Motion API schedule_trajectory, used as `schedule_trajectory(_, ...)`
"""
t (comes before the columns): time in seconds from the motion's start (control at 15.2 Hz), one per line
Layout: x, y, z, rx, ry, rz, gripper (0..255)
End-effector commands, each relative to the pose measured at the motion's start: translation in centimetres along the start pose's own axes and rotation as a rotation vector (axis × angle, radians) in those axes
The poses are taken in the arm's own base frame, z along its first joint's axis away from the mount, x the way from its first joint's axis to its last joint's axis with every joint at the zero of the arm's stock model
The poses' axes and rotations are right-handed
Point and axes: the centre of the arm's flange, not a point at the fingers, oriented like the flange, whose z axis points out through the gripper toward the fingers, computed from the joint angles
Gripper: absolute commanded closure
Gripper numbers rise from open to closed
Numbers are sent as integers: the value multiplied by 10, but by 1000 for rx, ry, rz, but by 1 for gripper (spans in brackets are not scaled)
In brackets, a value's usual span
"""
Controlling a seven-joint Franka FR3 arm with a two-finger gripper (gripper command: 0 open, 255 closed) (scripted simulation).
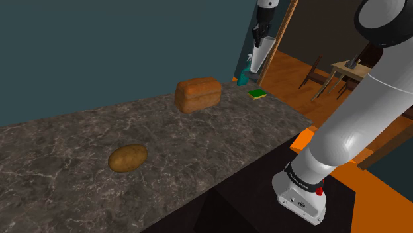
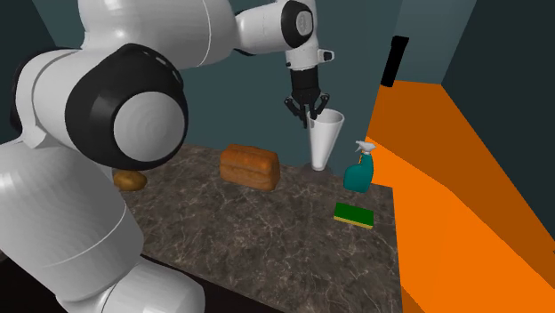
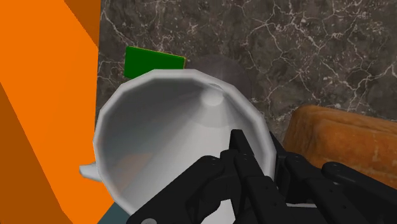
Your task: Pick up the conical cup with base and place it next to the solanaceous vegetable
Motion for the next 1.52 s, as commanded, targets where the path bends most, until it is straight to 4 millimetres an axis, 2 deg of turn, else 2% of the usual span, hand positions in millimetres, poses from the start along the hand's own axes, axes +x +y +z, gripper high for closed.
schedule_trajectory(0.0, 0, 2, -11, 0, 0, 0, 255)
schedule_trajectory(1.12, -6, 18, -99, 0, 0, 0, 255)
schedule_trajectory(1.19, -6, 18, -100, 0, 0, 0, 255)
schedule_trajectory(1.45, -24, -31, -108, 0, 0, 0, 255)
